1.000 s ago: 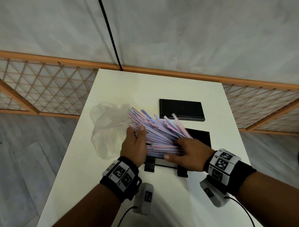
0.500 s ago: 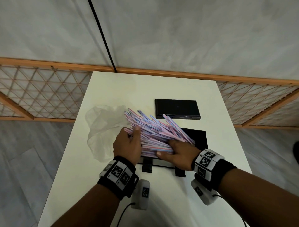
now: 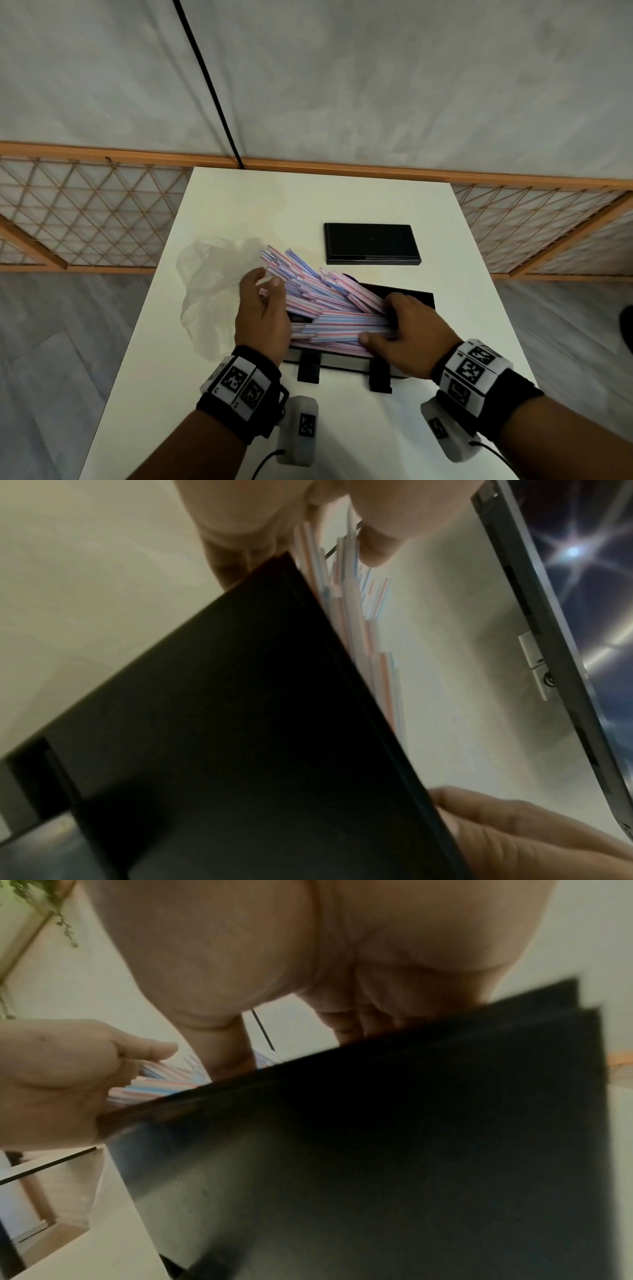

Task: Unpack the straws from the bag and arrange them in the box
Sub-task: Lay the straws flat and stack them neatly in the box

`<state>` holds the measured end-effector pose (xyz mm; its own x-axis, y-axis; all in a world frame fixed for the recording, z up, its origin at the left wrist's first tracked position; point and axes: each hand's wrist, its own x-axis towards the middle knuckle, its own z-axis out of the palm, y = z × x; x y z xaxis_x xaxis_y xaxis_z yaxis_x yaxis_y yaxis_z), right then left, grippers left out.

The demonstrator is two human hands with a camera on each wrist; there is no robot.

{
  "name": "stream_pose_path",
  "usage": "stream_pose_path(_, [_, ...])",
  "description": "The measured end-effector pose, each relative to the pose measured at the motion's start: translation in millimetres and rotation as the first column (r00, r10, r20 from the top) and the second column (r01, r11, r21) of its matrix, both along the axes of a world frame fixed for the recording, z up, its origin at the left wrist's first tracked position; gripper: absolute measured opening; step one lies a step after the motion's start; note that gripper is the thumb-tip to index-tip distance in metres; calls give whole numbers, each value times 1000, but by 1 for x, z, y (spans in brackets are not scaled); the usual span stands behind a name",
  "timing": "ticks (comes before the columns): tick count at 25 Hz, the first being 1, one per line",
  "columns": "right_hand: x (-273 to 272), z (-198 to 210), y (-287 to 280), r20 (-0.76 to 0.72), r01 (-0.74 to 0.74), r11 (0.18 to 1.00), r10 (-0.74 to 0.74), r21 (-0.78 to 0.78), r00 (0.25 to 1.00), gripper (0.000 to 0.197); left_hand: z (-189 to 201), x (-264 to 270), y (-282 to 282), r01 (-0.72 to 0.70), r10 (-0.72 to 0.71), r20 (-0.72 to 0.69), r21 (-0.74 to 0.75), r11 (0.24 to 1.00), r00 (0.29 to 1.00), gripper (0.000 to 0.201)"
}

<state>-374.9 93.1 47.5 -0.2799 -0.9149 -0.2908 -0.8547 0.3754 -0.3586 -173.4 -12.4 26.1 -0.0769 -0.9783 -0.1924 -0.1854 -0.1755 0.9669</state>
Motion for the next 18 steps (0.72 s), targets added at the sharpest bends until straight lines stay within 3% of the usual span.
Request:
stream_pose_path(3, [11, -8, -7, 64, -124, 992, 123, 7, 990, 67, -6, -5, 1, 56, -56, 5, 10, 998, 998, 41])
stream_pose_path(9, [20, -12, -15, 123, -165, 985, 158, 55, 980, 73, -9, -6, 5, -8, 22, -79, 173, 985, 997, 37])
stream_pose_path(12, [30, -14, -25, 134, -175, 985, 174, -8, 975, 64, -2, -8, 14, 99, -93, -53, 120, 988, 994, 37])
stream_pose_path(18, [33, -12, -31, 86, -141, 988, 136, 57, 987, 76, 4, -7, 22, 268, -263, 64, -90, 959, 963, 40])
